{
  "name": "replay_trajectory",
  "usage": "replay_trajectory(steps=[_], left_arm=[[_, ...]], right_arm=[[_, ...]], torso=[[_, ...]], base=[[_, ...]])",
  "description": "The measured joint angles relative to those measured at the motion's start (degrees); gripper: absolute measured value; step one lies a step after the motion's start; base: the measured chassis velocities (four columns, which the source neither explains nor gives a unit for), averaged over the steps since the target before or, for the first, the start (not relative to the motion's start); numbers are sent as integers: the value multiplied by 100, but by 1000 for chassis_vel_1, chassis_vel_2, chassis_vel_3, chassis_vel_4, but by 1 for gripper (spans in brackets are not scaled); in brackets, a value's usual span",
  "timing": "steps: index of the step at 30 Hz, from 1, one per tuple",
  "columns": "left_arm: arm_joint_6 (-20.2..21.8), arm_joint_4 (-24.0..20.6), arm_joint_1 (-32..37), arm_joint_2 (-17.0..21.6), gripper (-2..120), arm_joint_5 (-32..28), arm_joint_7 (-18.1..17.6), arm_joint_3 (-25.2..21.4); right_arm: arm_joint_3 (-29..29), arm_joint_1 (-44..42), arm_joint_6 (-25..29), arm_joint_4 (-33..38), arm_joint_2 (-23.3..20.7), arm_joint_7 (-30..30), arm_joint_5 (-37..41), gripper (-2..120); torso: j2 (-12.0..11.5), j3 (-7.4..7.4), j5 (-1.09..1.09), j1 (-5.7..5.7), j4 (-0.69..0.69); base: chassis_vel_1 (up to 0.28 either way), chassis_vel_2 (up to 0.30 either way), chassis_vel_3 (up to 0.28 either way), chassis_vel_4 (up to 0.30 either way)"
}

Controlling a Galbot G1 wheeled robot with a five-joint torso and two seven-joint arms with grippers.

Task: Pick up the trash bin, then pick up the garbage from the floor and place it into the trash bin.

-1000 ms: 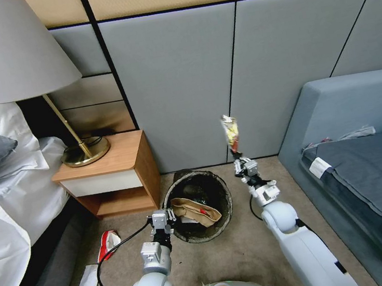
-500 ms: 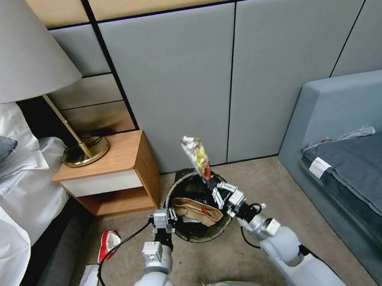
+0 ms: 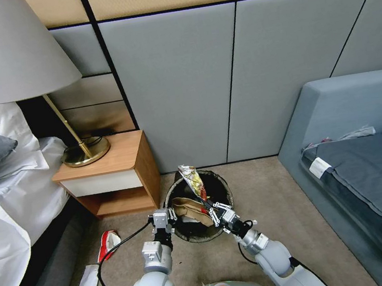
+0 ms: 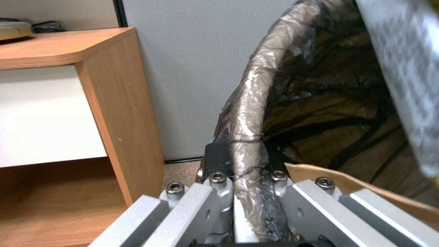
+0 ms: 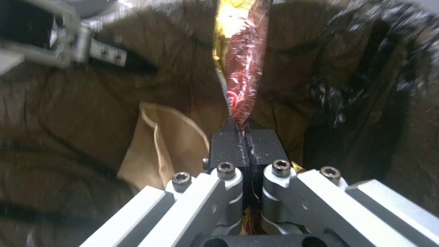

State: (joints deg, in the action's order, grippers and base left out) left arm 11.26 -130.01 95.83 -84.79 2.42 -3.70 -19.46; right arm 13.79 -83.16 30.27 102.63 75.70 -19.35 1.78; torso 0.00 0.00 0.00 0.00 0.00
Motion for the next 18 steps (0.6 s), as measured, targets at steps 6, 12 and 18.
replay_trajectory(steps=[6,12,18], left_arm=[[2,-6,2,0,0,-3,5,-5],[3,-19,4,-1,0,-10,8,-16],[3,-20,1,-7,0,-13,7,-19]], right_arm=[[13,4,1,-70,10,23,-22,0],[36,1,-26,-58,12,48,-72,17],[44,0,-35,-33,17,64,-81,37]], torso=[[0,0,0,0,0],[0,0,0,0,0],[0,0,0,0,0]], base=[[0,0,0,0],[0,0,0,0],[0,0,0,0]])
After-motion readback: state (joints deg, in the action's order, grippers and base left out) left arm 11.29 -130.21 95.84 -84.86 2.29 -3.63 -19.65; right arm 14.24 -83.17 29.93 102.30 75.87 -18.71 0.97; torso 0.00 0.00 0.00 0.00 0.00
